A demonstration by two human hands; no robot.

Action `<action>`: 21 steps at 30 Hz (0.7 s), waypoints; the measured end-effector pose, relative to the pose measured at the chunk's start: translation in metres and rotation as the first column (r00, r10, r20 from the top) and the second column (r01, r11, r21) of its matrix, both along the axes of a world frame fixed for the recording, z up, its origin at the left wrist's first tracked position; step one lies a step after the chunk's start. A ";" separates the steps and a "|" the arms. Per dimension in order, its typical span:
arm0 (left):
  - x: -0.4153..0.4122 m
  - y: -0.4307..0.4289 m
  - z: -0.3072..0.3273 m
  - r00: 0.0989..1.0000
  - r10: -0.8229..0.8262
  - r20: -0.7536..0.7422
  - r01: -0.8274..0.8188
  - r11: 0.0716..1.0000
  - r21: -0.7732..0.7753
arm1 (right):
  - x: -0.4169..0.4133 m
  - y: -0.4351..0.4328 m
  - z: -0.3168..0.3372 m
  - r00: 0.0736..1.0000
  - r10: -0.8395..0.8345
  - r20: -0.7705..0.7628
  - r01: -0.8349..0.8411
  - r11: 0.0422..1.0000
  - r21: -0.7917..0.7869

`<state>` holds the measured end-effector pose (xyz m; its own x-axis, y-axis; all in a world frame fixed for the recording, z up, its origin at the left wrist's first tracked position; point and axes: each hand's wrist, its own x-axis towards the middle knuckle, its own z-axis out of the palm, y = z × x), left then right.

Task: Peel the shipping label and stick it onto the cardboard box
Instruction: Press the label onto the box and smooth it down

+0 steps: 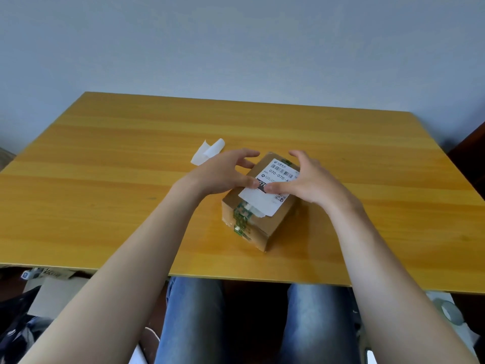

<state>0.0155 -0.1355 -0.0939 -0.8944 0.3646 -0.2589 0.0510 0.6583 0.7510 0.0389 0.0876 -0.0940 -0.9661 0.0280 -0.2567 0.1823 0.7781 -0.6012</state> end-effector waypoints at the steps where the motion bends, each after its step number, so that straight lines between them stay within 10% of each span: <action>1: 0.002 0.000 -0.001 1.000 -0.016 0.007 0.016 0.998 -0.055 | -0.001 -0.001 0.001 1.000 0.001 0.010 -0.001 1.000 0.005; 5: 0.007 -0.005 -0.010 0.994 -0.073 0.077 0.092 0.953 -0.289 | 0.000 -0.004 0.001 0.997 0.012 0.077 -0.021 0.993 0.118; 21: 0.002 -0.007 0.000 0.996 0.081 -0.032 -0.086 0.974 -0.210 | -0.008 -0.006 -0.001 0.983 0.186 -0.002 -0.186 0.982 0.033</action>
<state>0.0177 -0.1421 -0.0942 -0.9262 0.2277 -0.3006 0.0052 0.8047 0.5937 0.0314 0.0815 -0.0950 -0.9565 -0.1437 -0.2539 0.0301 0.8171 -0.5757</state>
